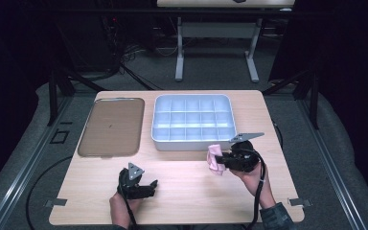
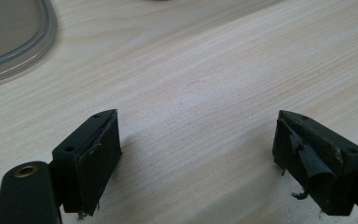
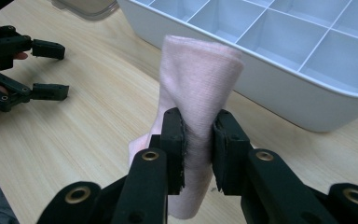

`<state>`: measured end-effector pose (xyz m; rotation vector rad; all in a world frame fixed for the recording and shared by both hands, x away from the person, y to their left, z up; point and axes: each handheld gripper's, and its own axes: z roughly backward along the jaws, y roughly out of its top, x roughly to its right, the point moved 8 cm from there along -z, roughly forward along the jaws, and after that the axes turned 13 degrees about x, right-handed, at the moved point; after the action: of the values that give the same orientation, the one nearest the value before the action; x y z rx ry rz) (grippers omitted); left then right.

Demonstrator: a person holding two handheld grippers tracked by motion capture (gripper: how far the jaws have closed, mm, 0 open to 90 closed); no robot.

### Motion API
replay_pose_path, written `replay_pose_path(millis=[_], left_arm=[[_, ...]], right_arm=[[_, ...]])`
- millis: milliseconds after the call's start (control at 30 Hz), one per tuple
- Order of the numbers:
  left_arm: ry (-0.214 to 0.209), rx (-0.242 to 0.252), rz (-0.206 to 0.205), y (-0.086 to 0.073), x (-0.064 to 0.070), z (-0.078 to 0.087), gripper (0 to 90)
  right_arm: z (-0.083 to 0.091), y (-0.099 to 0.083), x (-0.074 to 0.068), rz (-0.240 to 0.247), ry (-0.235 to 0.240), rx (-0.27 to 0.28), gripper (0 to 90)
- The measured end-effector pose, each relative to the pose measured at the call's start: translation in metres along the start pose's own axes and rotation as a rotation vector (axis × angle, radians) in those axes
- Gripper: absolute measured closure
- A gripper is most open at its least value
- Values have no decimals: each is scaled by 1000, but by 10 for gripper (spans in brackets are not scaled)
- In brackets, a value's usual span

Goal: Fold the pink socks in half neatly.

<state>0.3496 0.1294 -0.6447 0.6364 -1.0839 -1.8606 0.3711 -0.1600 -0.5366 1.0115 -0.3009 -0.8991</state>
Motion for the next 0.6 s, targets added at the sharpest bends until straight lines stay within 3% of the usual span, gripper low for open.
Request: replay_pose_path(millis=[600], left_arm=[[0, 0, 1, 0, 0, 0, 150]], right_arm=[[17, 13, 15, 6, -45, 31, 761]])
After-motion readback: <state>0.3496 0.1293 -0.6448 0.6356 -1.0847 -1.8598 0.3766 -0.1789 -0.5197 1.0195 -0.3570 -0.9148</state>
